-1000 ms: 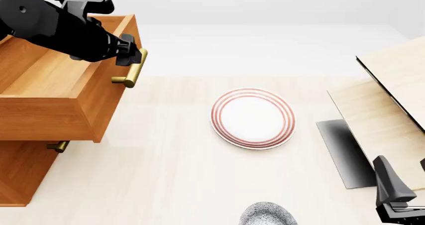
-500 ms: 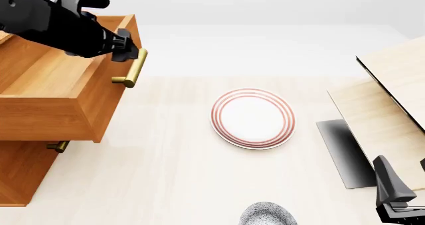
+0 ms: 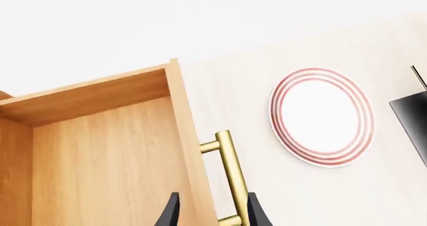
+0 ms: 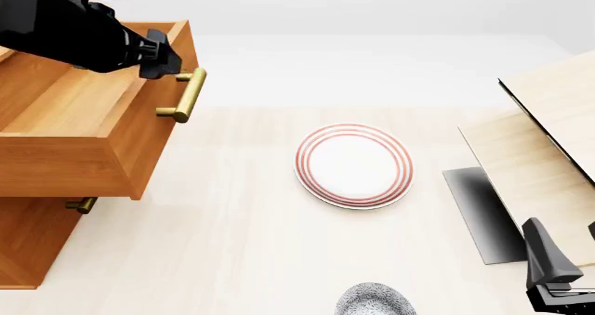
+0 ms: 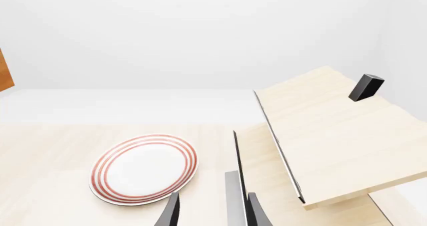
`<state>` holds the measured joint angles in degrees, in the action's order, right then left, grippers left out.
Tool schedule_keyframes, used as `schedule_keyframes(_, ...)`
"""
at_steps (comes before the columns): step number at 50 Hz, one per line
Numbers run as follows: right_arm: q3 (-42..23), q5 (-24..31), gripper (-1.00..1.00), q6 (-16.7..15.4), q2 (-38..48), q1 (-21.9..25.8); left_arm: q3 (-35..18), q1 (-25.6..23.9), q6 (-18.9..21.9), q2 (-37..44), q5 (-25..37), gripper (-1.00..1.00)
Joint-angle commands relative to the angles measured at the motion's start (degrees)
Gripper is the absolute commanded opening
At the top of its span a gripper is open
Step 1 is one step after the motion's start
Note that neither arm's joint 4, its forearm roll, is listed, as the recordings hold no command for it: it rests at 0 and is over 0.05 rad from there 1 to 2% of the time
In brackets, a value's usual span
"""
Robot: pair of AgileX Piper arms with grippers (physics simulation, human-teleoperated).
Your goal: Open the top drawer of the cabinet and put the bowl in it.
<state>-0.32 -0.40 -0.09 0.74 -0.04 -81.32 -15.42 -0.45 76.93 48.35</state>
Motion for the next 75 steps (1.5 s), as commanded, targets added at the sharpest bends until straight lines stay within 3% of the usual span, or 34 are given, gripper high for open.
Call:
schedule_keyframes(1,0.04,0.17,1.0,-0.01,-0.23,0.0,-0.51,-0.5,1.44,-2.19,1.6,1.0)
schedule_keyframes(22,0.04,0.17,1.0,0.0,-0.23,0.01,-0.38,-2.77,4.21,-5.3,3.27,1.0)
schedule_keyframes(32,0.04,0.17,1.0,0.0,-0.24,-0.01,-0.51,-6.95,5.65,-6.85,2.98,1.0)
schedule_keyframes(46,0.04,0.18,1.0,0.02,-0.25,-0.04,2.7,-8.72,6.26,-10.72,2.82,1.0)
schedule_keyframes(56,0.04,0.17,1.0,0.02,-0.23,-0.01,5.89,-13.72,6.17,-11.32,0.27,1.0)
schedule_keyframes(75,0.04,0.17,1.0,0.0,-0.23,-0.02,9.96,-18.84,6.86,-11.74,-3.09,1.0)
